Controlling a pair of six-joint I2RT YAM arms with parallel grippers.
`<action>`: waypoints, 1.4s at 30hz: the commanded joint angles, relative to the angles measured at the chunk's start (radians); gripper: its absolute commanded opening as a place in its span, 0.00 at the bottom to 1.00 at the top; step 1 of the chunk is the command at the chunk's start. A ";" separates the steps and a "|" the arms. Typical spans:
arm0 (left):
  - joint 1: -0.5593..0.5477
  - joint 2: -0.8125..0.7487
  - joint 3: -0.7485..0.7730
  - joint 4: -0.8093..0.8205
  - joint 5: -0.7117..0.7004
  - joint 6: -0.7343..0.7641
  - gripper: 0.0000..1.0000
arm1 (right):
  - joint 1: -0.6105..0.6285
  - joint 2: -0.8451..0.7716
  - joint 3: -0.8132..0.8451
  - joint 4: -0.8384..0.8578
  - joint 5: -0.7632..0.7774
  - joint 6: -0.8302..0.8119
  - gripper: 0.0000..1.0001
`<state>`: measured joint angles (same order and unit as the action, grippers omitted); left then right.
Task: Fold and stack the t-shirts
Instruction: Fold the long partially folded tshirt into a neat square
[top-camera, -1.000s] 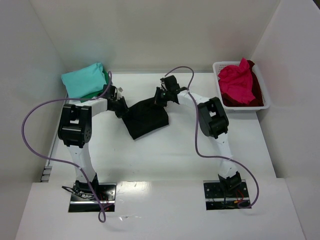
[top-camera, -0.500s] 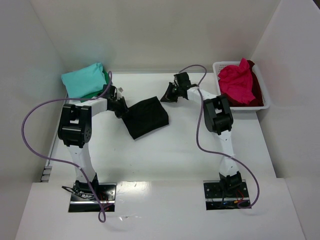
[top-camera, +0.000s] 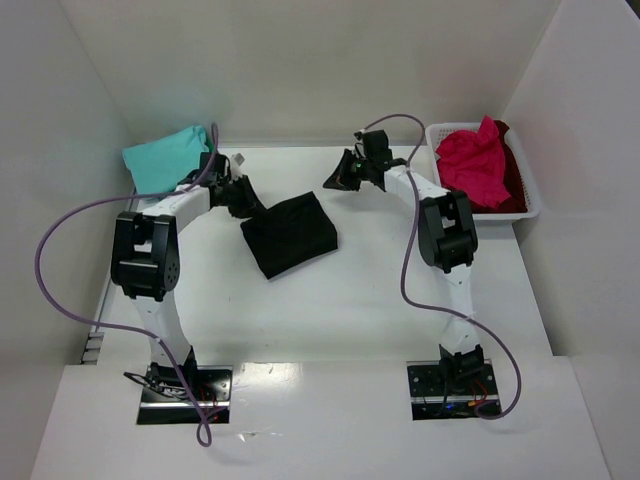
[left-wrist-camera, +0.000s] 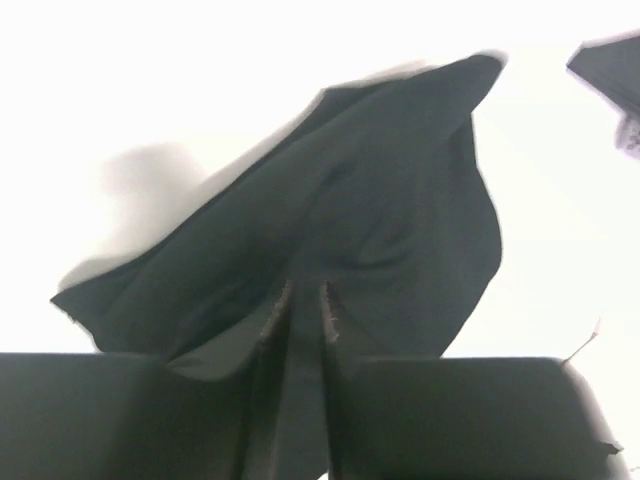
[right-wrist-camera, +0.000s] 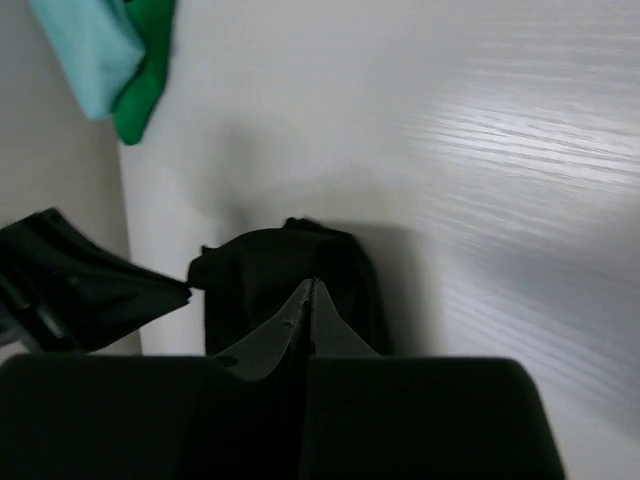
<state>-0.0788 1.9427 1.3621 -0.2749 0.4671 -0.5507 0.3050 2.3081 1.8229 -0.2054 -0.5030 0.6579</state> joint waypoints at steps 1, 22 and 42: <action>0.014 -0.010 0.035 0.051 0.050 -0.021 0.17 | 0.016 -0.079 0.010 0.077 -0.132 -0.023 0.00; 0.033 0.160 0.034 0.140 0.032 -0.066 0.00 | 0.103 0.258 0.301 -0.028 -0.224 -0.072 0.00; 0.042 -0.186 -0.044 0.068 -0.031 -0.015 0.52 | 0.045 0.257 0.533 -0.190 -0.189 -0.126 0.00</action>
<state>-0.0422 1.8980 1.3151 -0.2226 0.4747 -0.5789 0.3706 2.6946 2.3428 -0.3641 -0.7143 0.5751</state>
